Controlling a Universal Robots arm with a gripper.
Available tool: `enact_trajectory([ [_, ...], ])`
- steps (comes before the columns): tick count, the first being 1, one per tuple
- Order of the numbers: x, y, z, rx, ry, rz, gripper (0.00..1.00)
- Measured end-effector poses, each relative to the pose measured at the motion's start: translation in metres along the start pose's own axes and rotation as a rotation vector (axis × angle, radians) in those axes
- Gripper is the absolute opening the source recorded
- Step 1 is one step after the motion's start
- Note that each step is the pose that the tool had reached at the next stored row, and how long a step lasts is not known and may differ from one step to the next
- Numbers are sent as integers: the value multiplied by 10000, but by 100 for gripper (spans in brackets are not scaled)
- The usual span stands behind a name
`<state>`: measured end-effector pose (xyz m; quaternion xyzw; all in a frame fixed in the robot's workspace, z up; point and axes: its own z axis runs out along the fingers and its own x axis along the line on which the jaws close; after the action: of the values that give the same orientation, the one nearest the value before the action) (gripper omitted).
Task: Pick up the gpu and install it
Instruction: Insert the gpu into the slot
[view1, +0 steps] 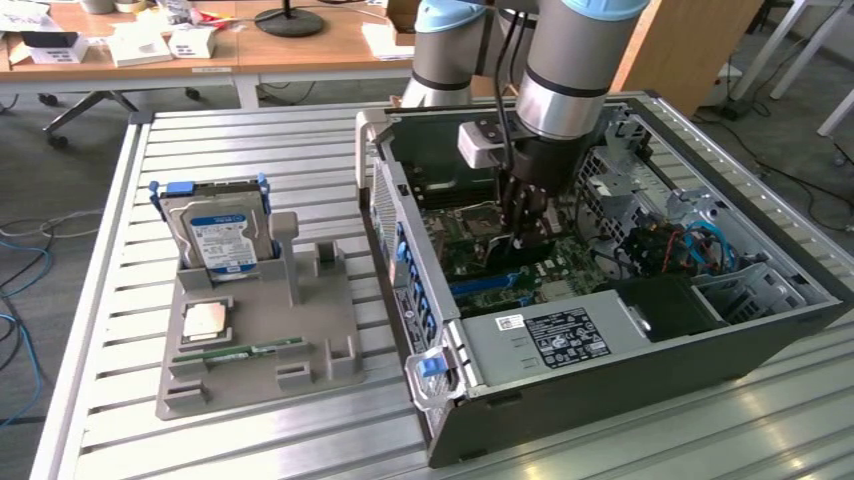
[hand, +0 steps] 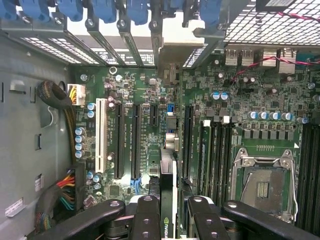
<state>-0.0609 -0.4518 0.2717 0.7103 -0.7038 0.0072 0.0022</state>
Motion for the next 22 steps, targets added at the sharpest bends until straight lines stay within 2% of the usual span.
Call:
enact_trajectory([
  [22, -1, 46, 11, 1, -1, 2, 26],
])
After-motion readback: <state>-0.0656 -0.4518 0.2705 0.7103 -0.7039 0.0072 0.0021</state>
